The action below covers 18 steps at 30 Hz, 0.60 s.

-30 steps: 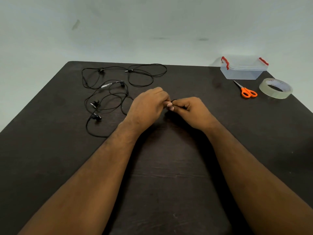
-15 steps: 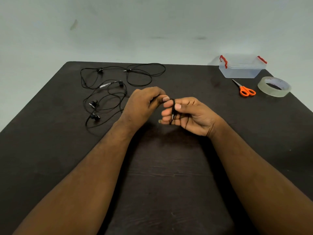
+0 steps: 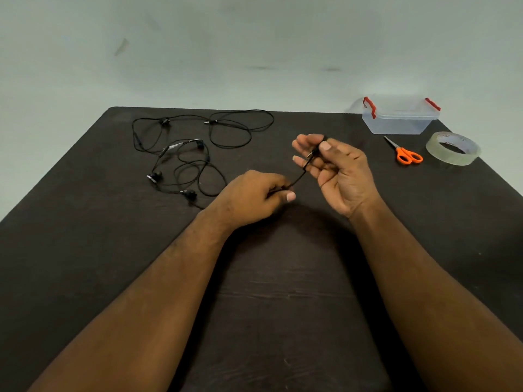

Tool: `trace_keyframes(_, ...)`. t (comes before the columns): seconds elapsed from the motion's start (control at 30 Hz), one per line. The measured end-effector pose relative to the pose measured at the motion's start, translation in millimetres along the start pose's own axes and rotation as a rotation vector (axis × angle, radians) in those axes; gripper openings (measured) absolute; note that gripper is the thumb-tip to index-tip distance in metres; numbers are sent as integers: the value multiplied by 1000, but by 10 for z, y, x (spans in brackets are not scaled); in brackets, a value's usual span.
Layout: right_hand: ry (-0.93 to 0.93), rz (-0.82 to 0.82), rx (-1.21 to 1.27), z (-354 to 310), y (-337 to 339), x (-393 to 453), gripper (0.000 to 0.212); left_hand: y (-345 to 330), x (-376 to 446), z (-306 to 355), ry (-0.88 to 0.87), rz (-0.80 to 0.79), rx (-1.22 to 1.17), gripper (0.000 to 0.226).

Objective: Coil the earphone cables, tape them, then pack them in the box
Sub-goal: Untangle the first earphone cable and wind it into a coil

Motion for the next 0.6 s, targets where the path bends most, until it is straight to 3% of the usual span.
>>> trace_keyframes(0.2, -35, -159, -463, 100, -44, -43, 19, 193, -30, -59, -32, 365, 33, 17)
trace_keyframes(0.4, -210, -310, -380, 149, -121, -114, 19, 256, -72, 62, -191, 500, 144, 8)
trace_keyframes(0.6, -395, -352, -191, 207, -232, -217, 20, 292, -96, 8, -233, 504, -50, 10)
Point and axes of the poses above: each hand's wrist, its own x-axis towards the middle knuckle, its own y-axis out of the back of the hand, z = x × y, the point moved 3 cm from there along x, towards the middle knuckle, and after that the axes turned 12 degrees about y, right-handed, at the moved point
